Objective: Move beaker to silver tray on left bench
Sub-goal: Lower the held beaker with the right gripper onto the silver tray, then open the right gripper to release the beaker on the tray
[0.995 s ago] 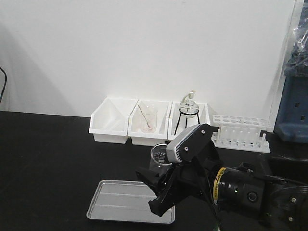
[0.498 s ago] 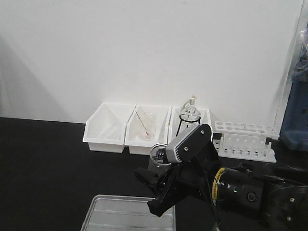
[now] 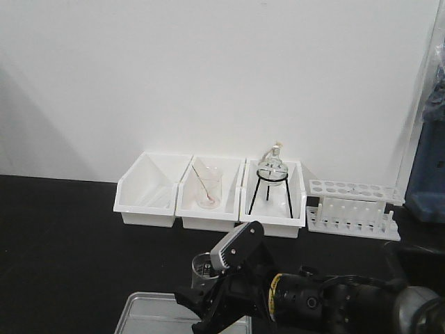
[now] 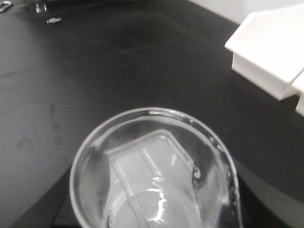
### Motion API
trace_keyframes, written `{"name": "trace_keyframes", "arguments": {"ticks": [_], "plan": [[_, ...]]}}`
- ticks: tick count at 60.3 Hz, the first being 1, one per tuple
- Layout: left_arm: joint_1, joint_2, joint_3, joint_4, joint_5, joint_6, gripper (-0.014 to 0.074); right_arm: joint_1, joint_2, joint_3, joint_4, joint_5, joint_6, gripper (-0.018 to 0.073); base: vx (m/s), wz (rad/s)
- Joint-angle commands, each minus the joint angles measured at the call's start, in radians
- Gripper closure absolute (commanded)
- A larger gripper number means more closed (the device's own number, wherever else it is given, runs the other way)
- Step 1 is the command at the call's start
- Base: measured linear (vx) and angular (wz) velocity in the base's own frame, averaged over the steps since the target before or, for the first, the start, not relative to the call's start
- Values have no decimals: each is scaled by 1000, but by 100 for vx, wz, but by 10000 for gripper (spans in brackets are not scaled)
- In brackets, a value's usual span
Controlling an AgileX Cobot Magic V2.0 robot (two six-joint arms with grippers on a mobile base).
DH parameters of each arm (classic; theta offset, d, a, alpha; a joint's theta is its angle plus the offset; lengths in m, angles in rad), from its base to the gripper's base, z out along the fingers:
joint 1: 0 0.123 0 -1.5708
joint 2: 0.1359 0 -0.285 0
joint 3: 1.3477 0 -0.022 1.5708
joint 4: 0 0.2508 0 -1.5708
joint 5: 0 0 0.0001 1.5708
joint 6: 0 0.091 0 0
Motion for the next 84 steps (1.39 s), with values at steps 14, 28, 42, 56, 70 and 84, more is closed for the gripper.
{"name": "trace_keyframes", "arguments": {"ticks": [14,28,42,56,70,84], "plan": [[-3,-6,20,-8,-79,-1,595,29,150,-123,29,-73,-78,571,0,0],[-3,-6,20,-8,-79,-1,595,29,246,-169,38,-90,-77,568,0,0],[-3,-6,20,-8,-79,-1,595,29,293,-168,139,-65,-78,550,0,0],[-3,-6,20,-8,-79,-1,595,29,301,-168,151,-45,-106,488,0,0],[-3,-6,20,-8,-79,-1,595,29,301,-168,146,-46,-114,288,0,0],[-3,-6,20,-8,-79,-1,595,29,301,-168,146,-46,-114,25,0,0]]}}
